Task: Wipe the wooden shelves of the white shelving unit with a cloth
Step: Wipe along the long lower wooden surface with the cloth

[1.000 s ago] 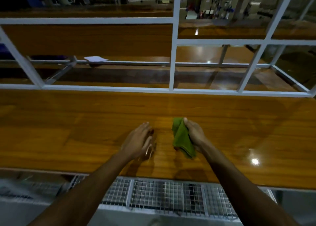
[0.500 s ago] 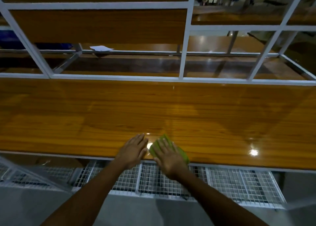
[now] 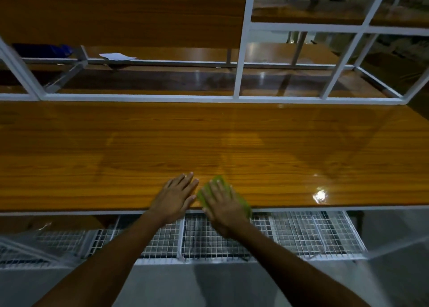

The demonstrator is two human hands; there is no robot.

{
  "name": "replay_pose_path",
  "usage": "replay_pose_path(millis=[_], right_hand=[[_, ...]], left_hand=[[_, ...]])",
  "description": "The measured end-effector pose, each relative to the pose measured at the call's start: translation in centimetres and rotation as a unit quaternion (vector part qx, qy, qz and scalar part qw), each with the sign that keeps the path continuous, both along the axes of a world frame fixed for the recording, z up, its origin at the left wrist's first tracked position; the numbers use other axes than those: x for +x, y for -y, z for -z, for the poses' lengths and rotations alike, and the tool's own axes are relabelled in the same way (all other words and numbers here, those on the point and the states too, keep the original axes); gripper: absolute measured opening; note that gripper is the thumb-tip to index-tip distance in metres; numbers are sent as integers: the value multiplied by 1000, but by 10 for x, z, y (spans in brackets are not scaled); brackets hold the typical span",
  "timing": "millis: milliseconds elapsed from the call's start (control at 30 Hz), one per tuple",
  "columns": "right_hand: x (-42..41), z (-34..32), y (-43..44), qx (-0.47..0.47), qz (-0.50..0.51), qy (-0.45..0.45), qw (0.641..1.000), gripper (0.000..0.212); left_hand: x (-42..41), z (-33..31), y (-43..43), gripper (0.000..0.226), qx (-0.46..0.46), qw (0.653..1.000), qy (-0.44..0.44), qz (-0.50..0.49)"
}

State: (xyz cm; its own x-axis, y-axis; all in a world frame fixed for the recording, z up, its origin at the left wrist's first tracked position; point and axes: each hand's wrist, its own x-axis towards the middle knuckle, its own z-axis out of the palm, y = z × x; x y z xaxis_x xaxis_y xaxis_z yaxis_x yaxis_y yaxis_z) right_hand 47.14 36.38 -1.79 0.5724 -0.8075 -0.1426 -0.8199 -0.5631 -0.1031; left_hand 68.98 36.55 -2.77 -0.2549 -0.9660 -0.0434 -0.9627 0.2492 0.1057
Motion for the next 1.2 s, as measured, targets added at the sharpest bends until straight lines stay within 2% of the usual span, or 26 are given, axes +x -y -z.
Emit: replay_pose_path(millis=[133, 267, 400, 500, 633, 733, 800, 934, 1034, 1200], right_hand=[[-10, 5, 6, -1, -19, 13, 1000, 62], [-59, 3, 44, 0, 133, 7, 991, 64], [-23, 3, 66, 13, 231, 38, 972, 70], [37, -1, 73, 15, 215, 47, 975, 70], [100, -6, 46, 5, 101, 29, 994, 66], [94, -4, 14, 7, 16, 17, 1000, 62], [64, 0, 7, 4, -5, 14, 1000, 60], [-13, 1, 30, -16, 69, 13, 997, 57], [-44, 0, 69, -13, 147, 10, 989, 67], [14, 4, 116, -14, 224, 34, 974, 66]], left_hand=[[22, -7, 4, 64, -16, 999, 24, 32], [36, -3, 2, 66, -28, 999, -6, -19], [38, 3, 4, 66, -44, 997, -48, -46], [38, 4, 4, 63, -70, 992, -78, -77], [41, 3, 6, 68, -81, 982, -120, -124], [41, 3, 6, 72, -73, 979, -126, -145], [39, 2, 4, 72, -74, 979, -121, -147], [38, 0, 2, 74, -68, 979, -114, -155], [38, 1, 4, 74, -61, 978, -114, -164], [44, 2, 10, 65, -72, 970, -174, -152]])
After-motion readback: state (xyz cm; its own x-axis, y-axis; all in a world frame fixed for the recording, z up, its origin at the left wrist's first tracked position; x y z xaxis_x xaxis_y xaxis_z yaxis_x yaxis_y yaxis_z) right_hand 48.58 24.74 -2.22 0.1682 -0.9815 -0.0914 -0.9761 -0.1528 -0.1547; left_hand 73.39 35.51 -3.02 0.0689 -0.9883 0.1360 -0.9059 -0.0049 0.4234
